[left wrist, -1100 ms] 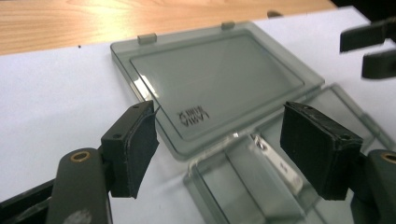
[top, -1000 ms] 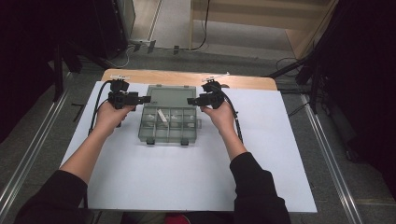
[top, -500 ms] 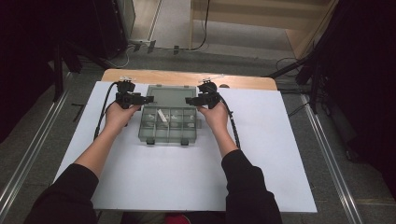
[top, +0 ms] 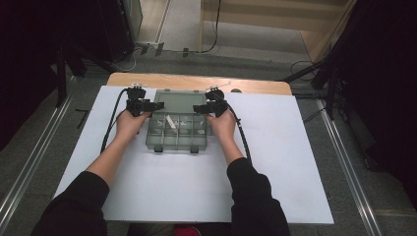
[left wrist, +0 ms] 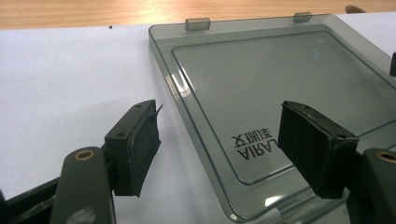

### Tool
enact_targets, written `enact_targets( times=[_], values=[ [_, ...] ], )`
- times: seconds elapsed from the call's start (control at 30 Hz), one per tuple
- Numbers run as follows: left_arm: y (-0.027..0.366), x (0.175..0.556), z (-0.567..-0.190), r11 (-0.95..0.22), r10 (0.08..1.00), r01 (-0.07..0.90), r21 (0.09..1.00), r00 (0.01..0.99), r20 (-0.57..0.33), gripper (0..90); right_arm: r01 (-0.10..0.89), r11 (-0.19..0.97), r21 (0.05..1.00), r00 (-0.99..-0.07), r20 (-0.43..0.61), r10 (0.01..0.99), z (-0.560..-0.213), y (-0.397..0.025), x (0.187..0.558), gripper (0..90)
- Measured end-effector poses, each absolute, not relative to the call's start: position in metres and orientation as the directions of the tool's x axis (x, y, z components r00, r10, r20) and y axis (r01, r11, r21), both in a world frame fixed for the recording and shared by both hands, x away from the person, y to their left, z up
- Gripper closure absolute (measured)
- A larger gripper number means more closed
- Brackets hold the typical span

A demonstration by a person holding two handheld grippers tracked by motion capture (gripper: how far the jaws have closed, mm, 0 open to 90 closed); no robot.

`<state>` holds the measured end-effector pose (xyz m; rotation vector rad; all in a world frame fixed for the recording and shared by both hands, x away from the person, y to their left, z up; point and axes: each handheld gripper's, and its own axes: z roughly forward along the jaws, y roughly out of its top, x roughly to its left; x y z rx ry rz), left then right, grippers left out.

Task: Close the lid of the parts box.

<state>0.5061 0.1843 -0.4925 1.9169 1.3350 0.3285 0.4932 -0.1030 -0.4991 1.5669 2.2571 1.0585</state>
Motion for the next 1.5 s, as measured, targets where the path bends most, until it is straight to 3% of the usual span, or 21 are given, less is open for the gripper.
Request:
enact_targets(
  times=[0.57,1.13,1.33,1.5],
  values=[
    [0.182,0.51,-0.502,-0.133,0.871,0.705,0.696,0.419,-0.258,27.7,0.778,0.107,0.619,-0.372,0.317,0.873,-0.506,-0.102,0.498,25.7],
    [0.177,0.51,-0.503,-0.119,0.864,0.708,0.697,0.419,-0.278,27.2,0.82,0.109,0.563,-0.355,0.349,0.867,-0.502,-0.104,0.499,27.1],
    [0.18,0.512,-0.503,-0.059,0.842,0.734,0.677,0.401,-0.362,27.6,0.819,0.105,0.565,-0.36,0.361,0.86,-0.501,-0.1,0.5,27.7],
    [0.181,0.511,-0.502,-0.074,0.85,0.721,0.689,0.407,-0.334,30.3,0.811,0.081,0.58,-0.345,0.362,0.866,-0.501,-0.098,0.5,30.0]
  ],
)
